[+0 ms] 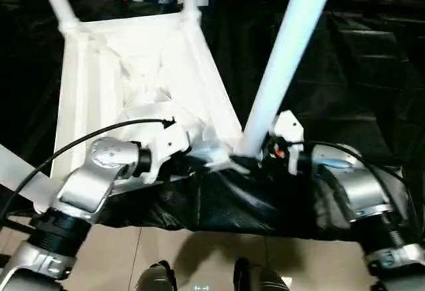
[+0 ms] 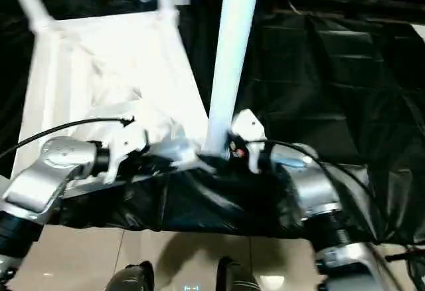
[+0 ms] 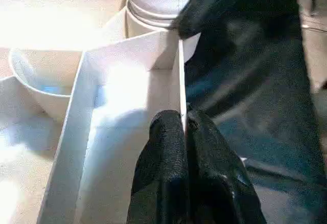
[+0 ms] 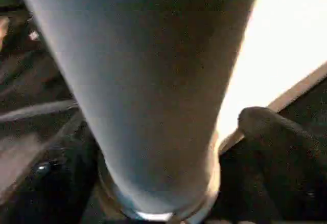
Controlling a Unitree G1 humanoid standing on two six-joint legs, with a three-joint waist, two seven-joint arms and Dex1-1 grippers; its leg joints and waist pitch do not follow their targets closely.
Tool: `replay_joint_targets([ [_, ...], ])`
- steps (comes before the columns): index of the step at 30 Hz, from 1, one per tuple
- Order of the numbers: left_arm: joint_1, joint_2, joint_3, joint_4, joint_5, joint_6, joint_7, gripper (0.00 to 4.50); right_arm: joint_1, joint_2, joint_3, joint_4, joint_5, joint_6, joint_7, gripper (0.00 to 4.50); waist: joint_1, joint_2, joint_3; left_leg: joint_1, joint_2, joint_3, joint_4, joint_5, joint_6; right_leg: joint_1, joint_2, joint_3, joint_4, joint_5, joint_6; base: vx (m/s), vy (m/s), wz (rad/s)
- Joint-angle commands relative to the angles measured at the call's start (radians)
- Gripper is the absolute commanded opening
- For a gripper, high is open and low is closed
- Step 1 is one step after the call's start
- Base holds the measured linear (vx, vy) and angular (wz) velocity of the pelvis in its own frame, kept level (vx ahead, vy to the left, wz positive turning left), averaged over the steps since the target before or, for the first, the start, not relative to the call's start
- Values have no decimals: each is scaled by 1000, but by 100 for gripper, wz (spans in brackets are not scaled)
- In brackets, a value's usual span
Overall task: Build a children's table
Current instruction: Rotate leg to tighten
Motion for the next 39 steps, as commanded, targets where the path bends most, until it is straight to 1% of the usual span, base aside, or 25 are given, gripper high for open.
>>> replay_joint_targets([
  [1, 10, -1, -81, 26, -15, -17, -87, 0, -9, -19, 23, -18, 14, 0, 63, 443, -1, -1, -74, 14, 26, -6, -50, -140, 111, 68, -49, 41, -42, -144, -270, 0, 0, 0],
  [4, -4, 10, -86, 49, -7, -41, -115, 0, -10, -34, 33, -19, 23, -8, 112, 443, 2, -1, -72, 14, 25, -7, -51, -168, 101, 68, -52, 41, -48, -204, -254, 0, 0, 0],
  [5, -11, 16, -87, 59, -7, -49, -132, 0, -10, -38, 36, -21, 33, -9, 132, 443, 3, -2, -75, 16, 27, -7, -51, -171, 95, 67, -53, 42, -48, -219, -249, 0, 0, 0],
  [8, -17, 24, -89, 65, -7, -55, -153, 0, -8, -37, 40, -28, 44, -3, 150, 443, 7, -2, -74, 14, 27, -8, -51, -177, 86, 66, -55, 43, -49, -250, -240, 0, 0, 0],
  [9, -17, 25, -89, 66, -7, -55, -153, 0, -8, -37, 40, -28, 45, -3, 151, 443, 10, 0, -76, 15, 28, -8, -50, -180, 83, 65, -55, 43, -49, -256, -240, 0, 0, 0],
  [10, -18, 26, -90, 68, -5, -58, -155, 0, -7, -35, 42, -29, 45, -2, 153, 425, 11, -1, -76, 15, 28, -8, -50, -179, 81, 65, -54, 43, -49, -254, -240, 0, 0, 0],
  [12, -24, 26, -89, 82, 1, -71, -156, 0, -5, -31, 48, -28, 43, -2, 163, 425, 15, 1, -80, 14, 28, -8, -49, -175, 76, 66, -54, 43, -46, -245, -241, 0, 0, 0],
  [13, -26, 25, -89, 86, 3, -74, -157, 0, -4, -31, 49, -27, 43, -3, 165, 412, 17, 0, -80, 14, 27, -8, -48, -174, 76, 66, -53, 42, -45, -236, -243, 0, 0, 0],
  [14, -29, 25, -89, 94, 4, -79, -158, 0, -5, -30, 51, -24, 42, -4, 168, 398, 17, 0, -80, 13, 26, -8, -49, -171, 76, 66, -52, 42, -45, -234, -243, 0, 0, 0],
  [15, -31, 24, -89, 98, 4, -83, -159, 0, -5, -30, 52, -23, 41, -5, 169, 391, 18, 1, -82, 14, 27, -8, -48, -168, 75, 67, -53, 42, -44, -229, -245, 0, 0, 0],
  [17, -34, 23, -88, 106, 5, -87, -161, 0, -6, -31, 55, -20, 41, -7, 171, 378, 18, 2, -83, 13, 27, -8, -47, -165, 75, 68, -52, 42, -42, -217, -248, 0, 0, 0],
  [18, -38, 21, -88, 117, 9, -93, -158, 0, -7, -31, 57, -19, 41, -7, 171, 367, 18, 5, -84, 13, 26, -8, -47, -165, 75, 68, -52, 41, -42, -211, -251, 0, 0, 0],
  [20, -41, 18, -85, 129, 13, -99, -151, 0, -6, -31, 59, -21, 41, -6, 171, 349, 19, 3, -84, 13, 25, -8, -46, -169, 74, 68, -52, 41, -43, -214, -251, 0, 0, 0],
  [21, -42, 17, -85, 132, 14, -100, -150, 0, -6, -30, 59, -21, 41, -5, 171, 349, 19, 4, -84, 12, 26, -8, -47, -172, 72, 68, -52, 41, -43, -220, -250, 0, 0, 0],
  [23, -43, 16, -83, 136, 14, -102, -150, 0, -6, -28, 58, -22, 40, -3, 172, 323, 19, 3, -82, 12, 26, -9, -48, -181, 68, 68, -53, 41, -45, -239, -246, 0, 0, 0],
  [24, -44, 16, -83, 138, 14, -102, -150, 0, -6, -27, 58, -22, 40, -3, 172, 323, 19, 2, -80, 12, 26, -9, -49, -189, 65, 67, -53, 41, -48, -259, -239, 0, 0, 0],
  [25, -42, 15, -80, 138, 12, -100, -146, 0, -3, -25, 59, -24, 42, 0, 174, 305, 18, -1, -78, 12, 25, -9, -49, -193, 65, 66, -53, 42, -50, -270, -234, 0, 0, 0],
  [27, -41, 12, -76, 138, 9, -98, -143, 0, 0, -23, 60, -26, 42, 1, 176, 298, 19, 0, -78, 12, 26, -10, -50, -194, 61, 66, -55, 42, -51, -292, -224, 0, 0, 0],
  [28, -42, 12, -74, 140, 8, -99, -142, 0, 0, -22, 60, -27, 44, 3, 177, 289, 18, -4, -76, 11, 25, -10, -50, -195, 62, 65, -54, 42, -52, -298, -219, 0, 0, 0],
  [29, -42, 12, -74, 140, 8, -99, -142, 0, 0, -22, 60, -27, 44, 3, 177, 279, 18, -3, -76, 11, 25, -11, -50, -196, 62, 65, -55, 42, -52, -304, -217, 0, 0, 0],
  [30, -41, 13, -71, 141, 8, -99, -140, 0, 3, -20, 64, -29, 47, 6, 180, 270, 18, -6, -74, 11, 26, -11, -51, -197, 63, 63, -54, 42, -54, -313, -212, 0, 0, 0],
  [32, -41, 14, -67, 142, 7, -100, -136, 0, 3, -18, 66, -30, 50, 9, 182, 263, 18, -4, -73, 11, 25, -11, -52, -199, 63, 63, -54, 42, -54, -325, -205, 0, 0, 0],
  [33, -41, 14, -66, 143, 7, -100, -135, 0, 4, -18, 66, -30, 50, 9, 182, 251, 17, -4, -73, 11, 26, -12, -53, -199, 63, 62, -55, 42, -54, -329, -204, 0, 0, 0],
  [35, -40, 15, -61, 145, 5, -100, -132, 0, 3, -15, 68, -29, 52, 12, 183, 242, 17, -5, -71, 11, 26, -12, -53, -203, 63, 61, -55, 42, -56, -339, -200, 0, 0, 0],
  [39, -39, 10, -51, 148, 3, -99, -120, 0, 10, -9, 70, -32, 56, 17, 179, 240, 17, -6, -69, 11, 25, -13, -55, -214, 60, 60, -56, 42, -60, -368, -189, 0, 0, 0],
])
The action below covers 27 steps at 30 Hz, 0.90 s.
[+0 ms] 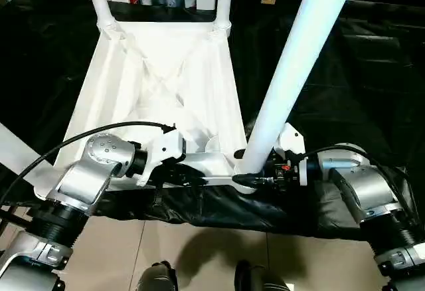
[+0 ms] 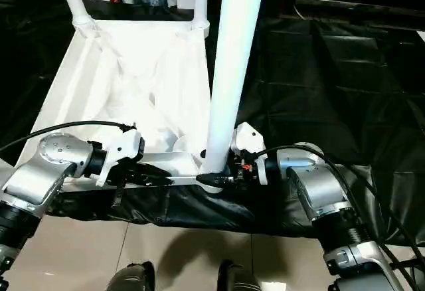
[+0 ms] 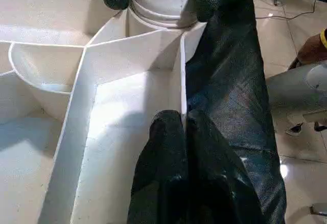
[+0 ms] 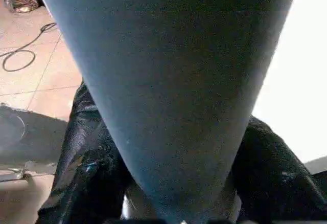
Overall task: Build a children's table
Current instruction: Rotate leg to tighten
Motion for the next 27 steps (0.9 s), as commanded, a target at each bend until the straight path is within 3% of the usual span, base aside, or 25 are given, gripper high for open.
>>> replay_joint_targets([
  [1, 14, -17, -28, 19, 11, 10, 19, 0, 17, 20, 24, -27, 11, 20, -5, 240, -3, -7, -67, 10, 24, -12, -64, -213, 64, 58, -55, 43, -73, -374, -187, 0, 0, 0],
  [6, -5, -63, -13, 34, 25, 37, 104, 0, 57, 56, 3, -37, 21, 41, -74, 238, -3, -7, -60, 15, 25, -13, -69, -255, 53, 50, -57, 45, -86, -448, -165, 0, 0, 0],
  [9, -25, -109, -4, 51, 41, 58, 184, 0, 76, 94, -17, -18, 2, 41, -169, 233, -5, -7, -54, 19, 23, -17, -74, -299, 36, 45, -60, 44, -101, -566, -128, 0, 0, 0],
  [11, -47, -167, 0, 68, 69, 92, 283, 0, 81, 155, -51, 32, -42, 42, -339, 220, -8, -7, -48, 20, 22, -23, -77, -332, 22, 41, -65, 41, -112, -664, -95, 0, 0, 0],
  [12, -47, -167, 0, 68, 69, 92, 283, 0, 81, 155, -51, 32, -42, 42, -339, 211, -11, -7, -46, 26, 19, -27, -79, -353, 15, 39, -66, 36, -122, -728, -72, 0, 0, 0],
  [13, -66, -221, 6, 83, 85, 116, 365, 0, 80, 207, -72, 65, -74, 47, -472, 206, -13, 1, -45, 26, 18, -32, -81, -367, 6, 40, -69, 32, -126, -757, -57, 0, 0, 0],
  [14, -66, -221, 6, 83, 85, 116, 365, 0, 80, 207, -72, 65, -74, 47, -472, 206, -17, -1, -44, 27, 18, -33, -84, -376, 2, 41, -67, 28, -132, -761, -52, 0, 0, 0],
  [15, -75, -247, 6, 90, 92, 125, 399, 0, 76, 240, -86, 83, -82, 61, -543, 204, -22, -5, -48, 21, 16, -39, -89, -367, 0, 51, -69, 22, -133, -748, -44, 0, 0, 0],
  [17, -84, -282, 3, 98, 108, 134, 445, 0, 68, 292, -105, 105, -98, 85, -651, 204, -30, -3, -50, 19, 15, -45, -95, -368, 6, 55, -69, 19, -135, -715, -48, 0, 0, 0],
  [18, -90, -313, -7, 104, 128, 137, 485, 0, 53, 346, -117, 137, -117, 93, -760, 204, -35, 3, -48, 16, 16, -47, -100, -372, 7, 54, -68, 20, -136, -691, -55, 0, 0, 0],
  [20, -92, -362, -29, 106, 155, 138, 533, 0, 28, 445, -137, 182, -128, 91, -911, 204, -43, 6, -44, 22, 13, -53, -100, -427, -5, 48, -68, 12, -143, -724, -51, 0, 0, 0],
  [21, -92, -362, -29, 106, 155, 138, 533, 0, 28, 445, -137, 182, -128, 91, -911, 204, -47, 6, -44, 23, 13, -56, -101, -442, -9, 50, -69, 10, -146, -730, -47, 0, 0, 0],
  [22, -90, -378, -38, 102, 161, 136, 538, 0, 19, 491, -130, 185, -130, 79, -938, 204, -53, 8, -43, 17, 12, -62, -106, -466, -3, 61, -70, 0, -151, -711, -34, 0, 0, 0],
  [24, -88, -380, -47, 99, 167, 130, 535, 0, 17, 508, -121, 181, -133, 70, -937, 204, -58, 16, -37, 34, 13, -65, -108, -540, -3, 52, -68, -18, -167, -725, -23, 0, 0, 0],
  [25, -87, -379, -50, 97, 168, 127, 530, 0, 17, 515, -117, 177, -132, 66, -931, 256, -60, 16, -34, 37, 13, -68, -109, -561, -3, 52, -69, -23, -171, -730, -18, 0, 0, 0],
  [27, -84, -378, -52, 91, 167, 124, 523, 0, 19, 519, -116, 166, -135, 56, -923, 269, -62, 22, -32, 41, 15, -71, -112, -596, -2, 58, -72, -37, -178, -720, -11, 0, 0, 0],
])
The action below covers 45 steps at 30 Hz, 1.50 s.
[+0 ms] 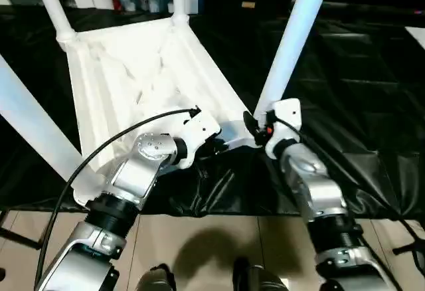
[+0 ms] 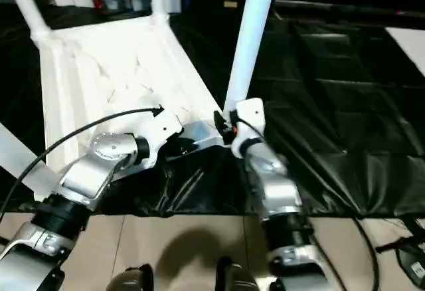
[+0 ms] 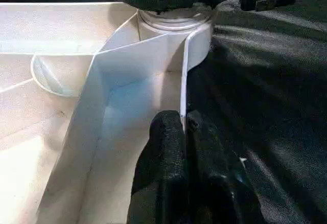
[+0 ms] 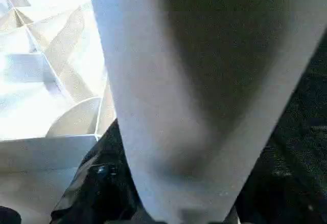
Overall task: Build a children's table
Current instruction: Rotate leg to tighten
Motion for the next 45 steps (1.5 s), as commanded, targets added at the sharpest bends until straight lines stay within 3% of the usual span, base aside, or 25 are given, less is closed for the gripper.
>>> replay_joint_targets([
  [1, 3, -58, -67, -12, -23, -30, -5, 0, 41, 85, 109, 35, 38, 46, 103, 269, -8, 20, -35, 23, 41, -41, -99, -617, -8, 33, -59, 9, -81, -681, -22, 0, 0, 0],
  [3, 7, -41, -65, -16, -28, -42, -29, 0, 46, 66, 103, 19, 48, 48, 131, 291, -10, 18, -32, 32, 41, -43, -101, -648, -13, 29, -61, 7, -84, -671, -25, 0, 0, 0],
  [5, 14, -24, -58, -22, -39, -54, -65, 0, 49, 36, 106, 5, 51, 45, 171, 318, -7, 18, -34, 32, 36, -41, -98, -621, -7, 30, -68, 12, -87, -681, -27, 0, 0, 0],
  [7, 28, 13, -41, -35, -66, -75, -133, 0, 56, -52, 132, -27, 47, 34, 284, 338, 4, 14, -37, 23, 33, -33, -96, -500, 16, 35, -80, 31, -84, -682, -38, 0, 0, 0],
  [9, 29, 25, -39, -35, -68, -76, -147, 0, 60, -76, 140, -37, 46, 27, 319, 351, 8, 10, -38, 21, 34, -28, -96, -448, 27, 35, -80, 38, -80, -653, -54, 0, 0, 0],
  [10, 35, 49, -28, -38, -88, -85, -189, 0, 67, -122, 150, -59, 59, 23, 399, 351, 15, 9, -44, 20, 36, -20, -93, -370, 43, 35, -79, 48, -68, -581, -96, 0, 0, 0],
  [12, 43, 75, -17, -45, -112, -104, -239, 0, 75, -172, 159, -88, 83, 26, 492, 351, 21, 6, -48, 11, 38, -12, -88, -304, 64, 38, -72, 58, -48, -497, -131, 28, -23, 4],
  [13, 48, 90, -14, -52, -123, -105, -266, 0, 80, -198, 162, -105, 98, 29, 541, 351, 23, 3, -53, 13, 39, -5, -83, -266, 77, 37, -68, 65, -35, -434, -160, 56, -46, 7],
  [15, 51, 104, -12, -54, -129, -109, -290, 0, 83, -221, 164, -118, 111, 33, 586, 351, 28, -1, -56, 13, 36, 4, -73, -226, 98, 34, -62, 70, -22, -381, -192, 69, -58, 13],
  [16, 53, 117, -10, -55, -136, -116, -313, 0, 84, -243, 166, -127, 122, 35, 631, 351, 33, -1, -54, 22, 37, 12, -69, -227, 104, 23, -61, 76, -23, -404, -199, 68, -65, 16],
  [17, 54, 126, -9, -54, -141, -122, -331, 0, 84, -260, 169, -131, 129, 33, 667, 351, 33, -7, -56, 20, 34, 13, -65, -222, 107, 26, -60, 79, -21, -413, -198, 76, -70, 20],
  [18, 57, 144, -5, -52, -150, -127, -362, 0, 86, -291, 177, -140, 137, 24, 728, 351, 34, -6, -65, 11, 35, 14, -59, -170, 116, 34, -57, 82, -3, -349, -219, 81, -57, 9],
  [19, 60, 164, 0, -49, -162, -132, -396, 0, 88, -327, 189, -151, 145, 16, 798, 351, 32, -11, -74, -6, 29, 13, -52, -91, 135, 47, -51, 81, 17, -225, -236, 81, -57, 9],
  [21, 61, 180, 5, -45, -171, -136, -421, 0, 89, -357, 200, -160, 153, 13, 850, 351, 33, -4, -74, -4, 31, 16, -45, -53, 162, 41, -48, 80, 28, -141, -256, 79, -35, 0],
  [22, 60, 191, 6, -40, -174, -142, -434, 0, 88, -372, 205, -163, 158, 13, 875, 351, 36, 0, -78, -8, 31, 16, -38, -1, 184, 48, -44, 77, 43, -38, -282, 80, -28, 0],
  [23, 58, 204, 9, -32, -178, -149, -451, 0, 85, -387, 209, -161, 162, 10, 901, 351, 36, -6, -78, -6, 31, 18, -35, 7, 191, 47, -40, 77, 46, -11, -288, 70, -11, 0],
  [25, 53, 221, 15, -16, -181, -159, -476, 0, 79, -404, 211, -155, 167, 4, 935, 337, 36, -5, -82, -7, 31, 18, -31, 30, 212, 50, -38, 75, 55, 41, -307, 0, 0, 0],
  [27, 46, 234, 20, -2, -185, -165, -494, 0, 71, -413, 209, -150, 173, 2, 960, 337, 35, -6, -83, -7, 32, 18, -29, 38, 218, 49, -37, 74, 57, 46, -311, 0, 0, 0],
  [29, 38, 245, 22, 10, -189, -167, -509, 0, 63, -421, 208, -146, 180, -1, 984, 316, 35, -7, -77, -10, 35, 17, -29, 3, 206, 47, -40, 74, 52, -19, -307, 0, 0, 0],
  [34, 29, 260, 18, 24, -193, -172, -532, 0, 52, -436, 218, -146, 194, -1, 1032, 289, 36, -7, -65, -5, 38, 15, -39, -141, 122, 37, -47, 79, 27, -269, -249, 0, 0, 0],
  [37, 25, 266, 16, 32, -193, -177, -548, 0, 51, -445, 231, -145, 192, -5, 1063, 272, 34, -10, -65, -5, 37, 14, -41, -138, 108, 37, -46, 80, 27, -272, -235, 0, 0, 0],
  [40, 24, 269, 17, 33, -196, -175, -559, 0, 49, -450, 238, -142, 192, -4, 1079, 240, 34, -11, -69, -8, 35, 14, -37, -102, 125, 39, -45, 80, 36, -204, -248, 0, 0, 0],
  [45, 25, 275, 14, 29, -199, -168, -573, 0, 43, -449, 243, -130, 190, -8, 1086, 232, 35, -12, -71, -9, 34, 15, -35, -87, 138, 41, -44, 78, 38, -184, -258, 0, 0, 0],
])
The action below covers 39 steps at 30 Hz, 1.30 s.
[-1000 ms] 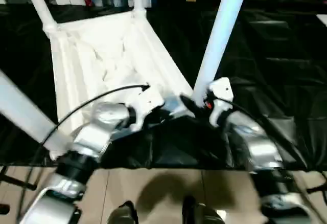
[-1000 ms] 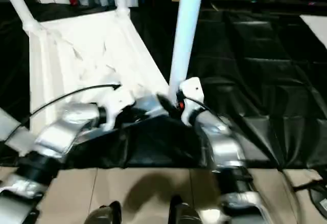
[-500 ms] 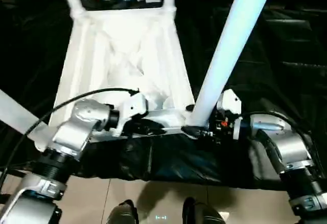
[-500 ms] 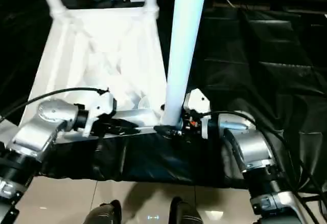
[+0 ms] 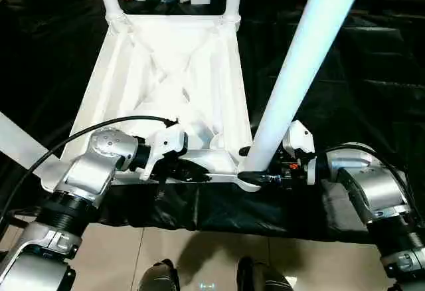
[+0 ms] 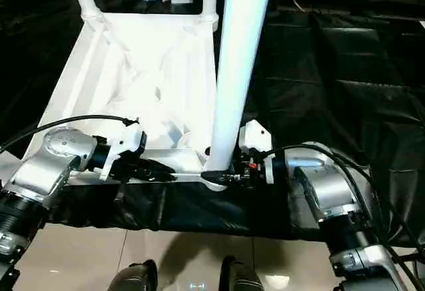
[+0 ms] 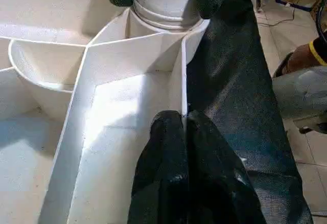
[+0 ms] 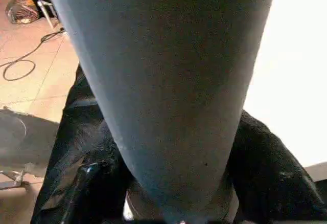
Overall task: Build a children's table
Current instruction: Rotate leg to tighten
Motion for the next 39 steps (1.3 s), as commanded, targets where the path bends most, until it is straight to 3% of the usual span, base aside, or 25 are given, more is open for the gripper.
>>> replay_joint_targets([
  [1, 2, 9, 3, 25, -11, 16, 3, 0, 19, -1, 40, 9, 4, 12, 55, 232, 4, -18, -78, -1, 24, 1, -47, -90, 132, 79, -51, 49, -59, -178, -238, 0, 0, 0],
  [5, 5, 7, 5, 18, -12, 24, 6, 0, 23, 3, 38, 6, 7, 17, 46, 231, 4, -18, -82, -1, 24, 1, -45, -80, 131, 80, -50, 48, -56, -166, -238, 0, 0, 0],
  [8, 6, -26, 19, -1, 10, 69, 109, 0, 42, 39, 13, 0, 12, 33, -35, 231, 3, -18, -82, -1, 25, 2, -45, -79, 132, 80, -51, 49, -55, -153, -244, 0, 0, 0],
  [11, 4, -91, 36, -25, 28, 116, 243, 0, 60, 102, -16, 18, -11, 44, -188, 231, 1, -19, -77, -2, 26, -2, -50, -116, 107, 78, -52, 49, -66, -232, -230, 0, 0, 0],
  [13, 7, -123, 35, -37, 45, 135, 302, 0, 68, 136, -22, 36, -40, 36, -275, 231, -3, -22, -74, -3, 24, -4, -53, -150, 77, 79, -55, 47, -76, -323, -198, 0, 0, 0],
  [14, 8, -136, 34, -41, 51, 143, 325, 0, 70, 150, -24, 45, -52, 34, -312, 230, -8, -21, -65, 0, 23, -6, -60, -197, 55, 73, -56, 46, -90, -440, -160, 0, 0, 0],
  [16, 11, -177, 34, -57, 69, 167, 395, 0, 81, 205, -33, 57, -72, 44, -418, 230, -12, -23, -62, 7, 22, -7, -63, -234, 45, 68, -59, 47, -102, -525, -126, 0, 0, 0],
  [19, 13, -206, 31, -74, 85, 188, 447, 0, 87, 260, -45, 59, -82, 55, -503, 207, -14, -23, -64, 6, 20, -12, -68, -231, 39, 72, -60, 45, -108, -566, -96, 0, 0, 0],
  [21, 15, -250, 27, -96, 125, 214, 544, 0, 74, 365, -79, 91, -109, 74, -699, 205, -18, -19, -62, 6, 24, -13, -72, -239, 34, 64, -57, 47, -108, -547, -96, 0, 0, 0],
  [22, 19, -282, 24, -115, 144, 238, 600, 0, 63, 432, -92, 118, -140, 74, -835, 201, -21, -19, -60, 3, 21, -17, -76, -253, 20, 67, -58, 43, -109, -573, -87, 0, 0, 0],
  [24, 23, -300, 17, -129, 156, 253, 628, 0, 56, 470, -90, 139, -170, 71, -921, 201, -26, -19, -61, 2, 19, -21, -79, -271, 4, 68, -59, 41, -113, -602, -69, 0, 0, 0],
  [27, 29, -338, 8, -140, 173, 272, 679, 0, 43, 522, -66, 178, -221, 46, -1016, 201, -27, -17, -63, 12, 20, -19, -81, -292, 9, 61, -57, 41, -117, -566, -61, 0, 0, 0],
  [29, 32, -354, 0, -144, 178, 277, 695, 0, 38, 540, -44, 186, -242, 23, -1024, 201, -27, -17, -60, 10, 20, -18, -84, -301, 17, 59, -54, 43, -116, -530, -64, 0, 0, 0],
  [31, 38, -359, -13, -148, 178, 272, 682, 0, 37, 544, -57, 168, -229, 1, -997, 201, -28, -19, -59, 6, 18, -19, -85, -317, 24, 62, -54, 44, -116, -529, -57, 0, 0, 0],
  [32, 41, -360, -15, -150, 177, 272, 677, 0, 38, 548, -71, 158, -216, 0, -987, 252, -28, -20, -59, 5, 18, -20, -86, -316, 27, 63, -55, 45, -116, -528, -55, 0, 0, 0],
  [36, 59, -337, -28, -170, 169, 254, 627, 0, 46, 511, -69, 117, -196, -13, -913, 283, -26, -19, -61, 7, 20, -18, -85, -309, 43, 60, -56, 49, -115, -501, -63, 0, 0, 0],
  [39, 71, -293, -32, -172, 154, 221, 565, 0, 37, 444, -66, 99, -188, -22, -828, 304, -27, -18, -65, 2, 21, -15, -81, -263, 61, 67, -54, 50, -103, -397, -99, 0, 0, 0],
])
